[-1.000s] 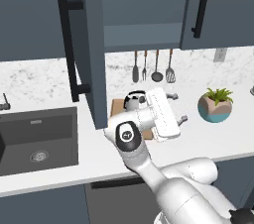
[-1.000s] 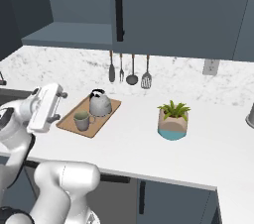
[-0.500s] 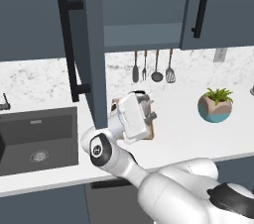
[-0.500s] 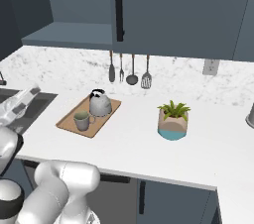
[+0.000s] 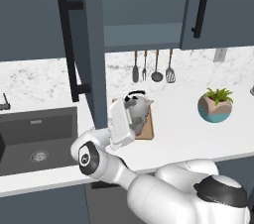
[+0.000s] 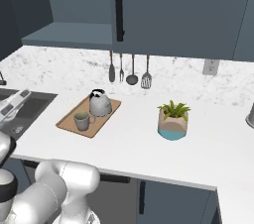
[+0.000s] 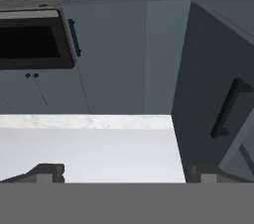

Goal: Pick the kettle from the counter and place it on the tray. Then pick the mug from the cabinet and place it on the tray. Then close the cabinet doors.

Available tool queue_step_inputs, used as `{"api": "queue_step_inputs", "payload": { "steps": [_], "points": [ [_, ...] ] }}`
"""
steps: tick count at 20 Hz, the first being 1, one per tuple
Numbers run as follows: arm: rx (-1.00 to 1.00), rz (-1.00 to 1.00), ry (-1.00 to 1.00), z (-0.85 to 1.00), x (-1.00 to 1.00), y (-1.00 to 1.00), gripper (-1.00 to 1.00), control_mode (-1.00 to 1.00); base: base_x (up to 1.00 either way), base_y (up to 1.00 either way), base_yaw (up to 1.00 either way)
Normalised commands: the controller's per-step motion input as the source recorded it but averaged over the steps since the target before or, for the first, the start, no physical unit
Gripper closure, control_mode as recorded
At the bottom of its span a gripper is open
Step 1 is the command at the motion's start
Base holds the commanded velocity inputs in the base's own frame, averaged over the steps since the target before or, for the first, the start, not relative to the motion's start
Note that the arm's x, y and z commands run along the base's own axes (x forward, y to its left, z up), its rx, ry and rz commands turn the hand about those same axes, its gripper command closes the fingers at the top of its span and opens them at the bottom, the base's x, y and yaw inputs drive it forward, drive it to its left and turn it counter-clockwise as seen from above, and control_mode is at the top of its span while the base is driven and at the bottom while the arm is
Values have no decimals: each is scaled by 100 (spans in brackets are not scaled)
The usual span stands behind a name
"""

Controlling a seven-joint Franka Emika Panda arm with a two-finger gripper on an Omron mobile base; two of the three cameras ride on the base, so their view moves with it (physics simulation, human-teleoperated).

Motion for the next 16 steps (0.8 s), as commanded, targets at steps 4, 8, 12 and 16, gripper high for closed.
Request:
{"api": "queue_step_inputs", "payload": {
  "steps": [4,8,12,16],
  "points": [
    [-1,0,4,-18,3,29,-100,-100,0,0,0],
    [0,0,12,-3,7,46,-100,-100,0,0,0],
    [-1,0,19,0,17,67,-100,-100,0,0,0],
    [0,0,16,-8,33,61,-100,-100,0,0,0]
  ]
}}
